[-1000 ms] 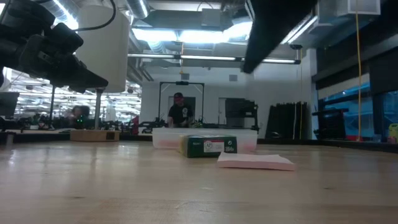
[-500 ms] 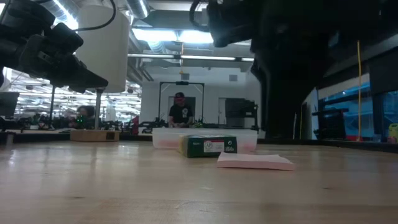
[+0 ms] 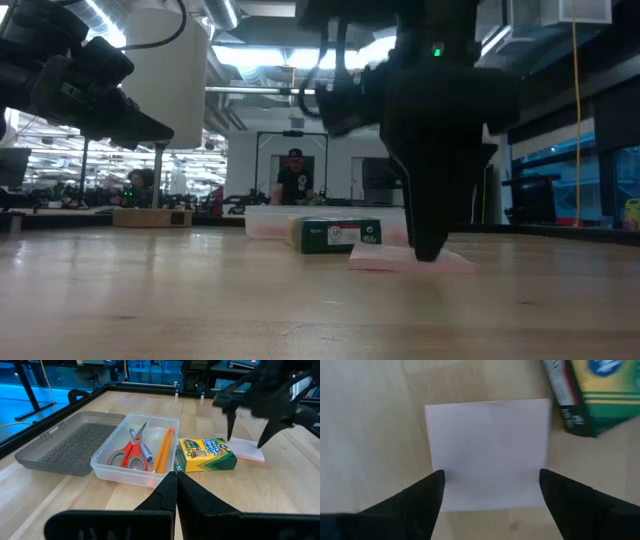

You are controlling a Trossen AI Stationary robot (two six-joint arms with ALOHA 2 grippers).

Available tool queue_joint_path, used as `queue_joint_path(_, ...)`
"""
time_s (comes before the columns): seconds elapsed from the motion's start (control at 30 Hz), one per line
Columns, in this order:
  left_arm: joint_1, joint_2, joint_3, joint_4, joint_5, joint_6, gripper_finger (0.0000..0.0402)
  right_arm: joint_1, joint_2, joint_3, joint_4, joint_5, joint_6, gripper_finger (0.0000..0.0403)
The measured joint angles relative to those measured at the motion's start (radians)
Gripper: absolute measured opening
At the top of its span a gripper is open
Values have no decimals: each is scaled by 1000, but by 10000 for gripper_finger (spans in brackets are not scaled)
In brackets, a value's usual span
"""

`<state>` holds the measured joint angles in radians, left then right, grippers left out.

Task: Pack school essentials
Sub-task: Put the light pink sticky note into the gray supply box

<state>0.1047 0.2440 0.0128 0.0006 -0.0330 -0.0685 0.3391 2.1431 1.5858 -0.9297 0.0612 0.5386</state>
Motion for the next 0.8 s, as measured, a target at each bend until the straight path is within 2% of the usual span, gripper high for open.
queue_joint_path(0.13,0,0,0,0,0,0,0,-19,1,-20,15,-33,-24,327)
queue_joint_path(0.8,0,0,0,0,0,0,0,-23,4,-13,107,-17,-57,327)
